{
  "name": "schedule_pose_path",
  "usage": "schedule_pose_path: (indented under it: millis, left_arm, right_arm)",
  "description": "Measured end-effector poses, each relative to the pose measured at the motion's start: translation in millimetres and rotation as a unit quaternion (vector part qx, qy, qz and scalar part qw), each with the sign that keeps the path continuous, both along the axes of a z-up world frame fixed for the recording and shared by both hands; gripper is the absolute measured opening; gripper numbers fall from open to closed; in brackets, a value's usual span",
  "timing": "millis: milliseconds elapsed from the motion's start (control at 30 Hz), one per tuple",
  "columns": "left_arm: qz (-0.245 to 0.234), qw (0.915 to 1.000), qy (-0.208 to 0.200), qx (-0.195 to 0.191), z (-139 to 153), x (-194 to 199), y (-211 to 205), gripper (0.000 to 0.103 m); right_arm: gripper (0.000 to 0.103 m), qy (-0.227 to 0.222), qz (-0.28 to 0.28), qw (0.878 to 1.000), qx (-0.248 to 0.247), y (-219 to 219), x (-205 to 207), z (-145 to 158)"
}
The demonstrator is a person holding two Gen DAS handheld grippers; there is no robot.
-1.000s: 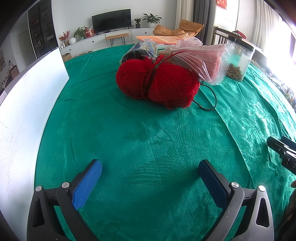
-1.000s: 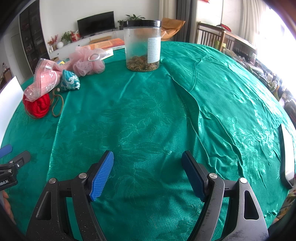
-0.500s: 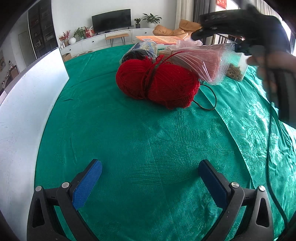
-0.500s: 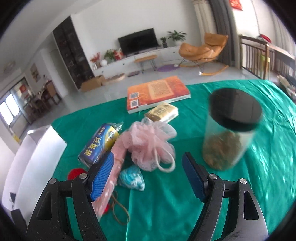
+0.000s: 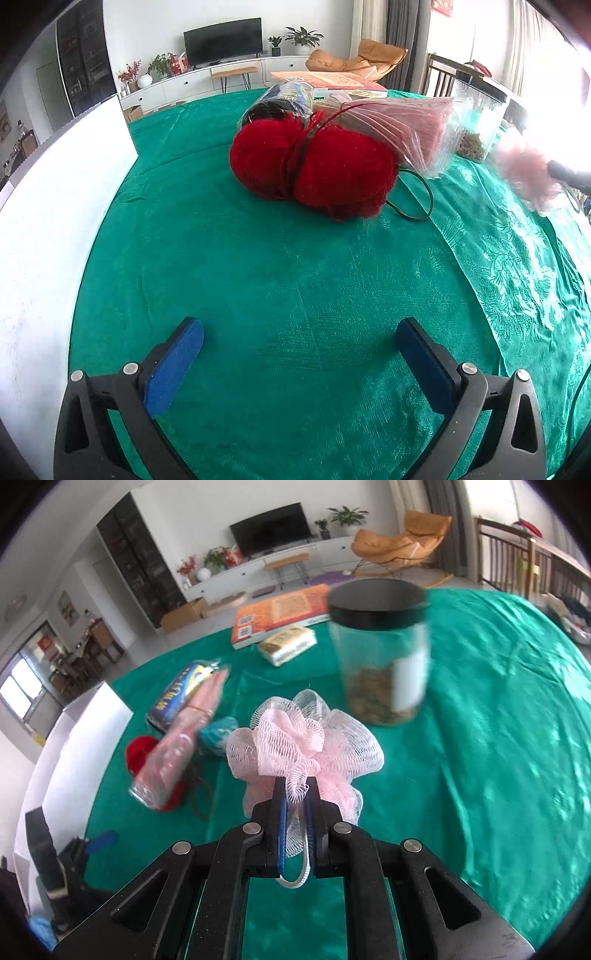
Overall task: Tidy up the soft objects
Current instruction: 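Grasp the pink mesh bath pouf with the right tool and lift it, then set the pink pouf down on the table and open the right tool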
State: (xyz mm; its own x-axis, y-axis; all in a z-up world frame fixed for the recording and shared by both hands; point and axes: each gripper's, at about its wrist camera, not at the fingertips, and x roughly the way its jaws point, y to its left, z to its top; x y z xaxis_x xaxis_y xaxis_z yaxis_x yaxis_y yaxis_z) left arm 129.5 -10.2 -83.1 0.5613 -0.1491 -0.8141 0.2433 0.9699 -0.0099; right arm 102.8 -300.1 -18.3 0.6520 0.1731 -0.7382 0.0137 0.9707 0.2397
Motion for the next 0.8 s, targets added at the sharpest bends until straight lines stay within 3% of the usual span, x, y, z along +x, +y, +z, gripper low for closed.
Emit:
schedule_pose_path:
  millis: [200,267,333,400,467,600,800]
  left_arm:
    - [0.0,1.0,0.0,0.0,0.0,0.0,0.0,0.103]
    - [0.0,1.0,0.0,0.0,0.0,0.0,0.0,0.103]
    - [0.0,1.0,0.0,0.0,0.0,0.0,0.0,0.103]
    - [0.0,1.0,0.0,0.0,0.0,0.0,-0.1,0.103]
    - [0.0,1.0,0.0,0.0,-0.1,0.0,0.0,0.103]
    - [0.0,1.0,0.0,0.0,-0.1,0.1,0.2,0.103]
    - [0.0,1.0,0.0,0.0,-0.1,0.1,0.2,0.103]
  right_arm:
    - [0.01,-0.086,-0.12,0.989,-0.022,-88.1,10.4,22.2]
    - [0.021,-0.071,-0.134,0.988,0.003,-108.6,31.5,8.3]
    - [0.064,-0.015,-0.138,0.989,0.048,-124.4,52.8,-17.7]
    - [0.065,0.006,-0.163,0.985,0.053,-130.1,50.7,-29.8]
    - [0.064,-0.007,-0.17,0.984,0.057,-126.5,31.3,-26.5]
    - [0.07,0.004,-0.182,0.983,-0.018,-88.5,-13.1,-20.3]
    - [0.072,0.035,-0.165,0.975,-0.147,-27.8,-46.7,-55.8]
